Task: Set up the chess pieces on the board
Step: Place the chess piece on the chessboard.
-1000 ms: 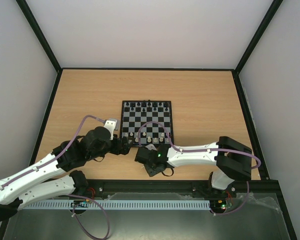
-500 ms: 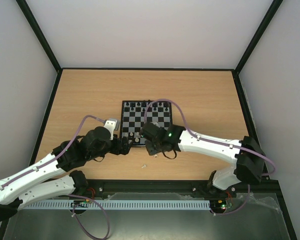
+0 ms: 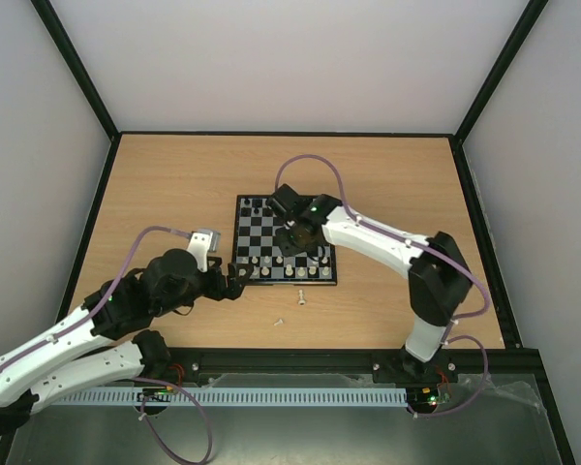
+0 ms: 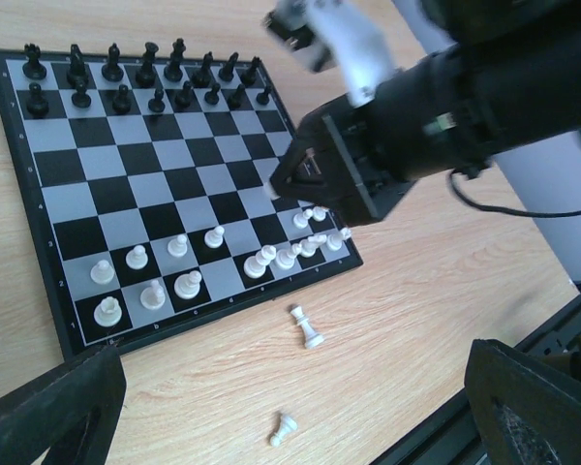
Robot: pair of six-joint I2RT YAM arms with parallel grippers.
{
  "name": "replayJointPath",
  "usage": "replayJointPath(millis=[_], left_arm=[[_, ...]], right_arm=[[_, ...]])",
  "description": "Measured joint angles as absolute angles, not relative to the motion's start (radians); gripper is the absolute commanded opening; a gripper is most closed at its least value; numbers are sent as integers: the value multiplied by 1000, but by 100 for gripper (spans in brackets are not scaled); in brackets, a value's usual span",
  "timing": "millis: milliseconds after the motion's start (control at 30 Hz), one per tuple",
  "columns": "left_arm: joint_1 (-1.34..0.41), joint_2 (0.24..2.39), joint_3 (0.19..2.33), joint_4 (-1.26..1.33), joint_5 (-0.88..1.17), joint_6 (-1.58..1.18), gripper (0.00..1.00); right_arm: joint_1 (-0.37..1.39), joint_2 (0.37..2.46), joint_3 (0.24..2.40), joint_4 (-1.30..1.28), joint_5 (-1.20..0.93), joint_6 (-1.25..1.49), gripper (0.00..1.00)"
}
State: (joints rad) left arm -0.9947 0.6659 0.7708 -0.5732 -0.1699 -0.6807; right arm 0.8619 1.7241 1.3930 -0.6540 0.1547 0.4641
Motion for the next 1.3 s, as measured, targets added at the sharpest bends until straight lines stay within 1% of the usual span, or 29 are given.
replayJointPath(millis=[167,333,967,1067,1167,1300], left_arm=[[-995,645,771,-573,-177,-681,99],[-995,646,771,-574,-177,-681,99],[-995,655,771,-574,-177,-681,99],[-995,656,771,-574,-177,-681,99],[-995,656,771,-573,-177,-681,99],[-995,660,771,-573,-177,-681,99]], right_arm=[[856,1851,1458,-657,125,427,1],[855,1912,1469,-663,112,411,1],[837,1977,1468,-669,102,390,2],[835,1977,1468,-669,102,388,3],[834,1978,1468,-669,102,387,8],[834,1978,1467,-669,102,383,9]])
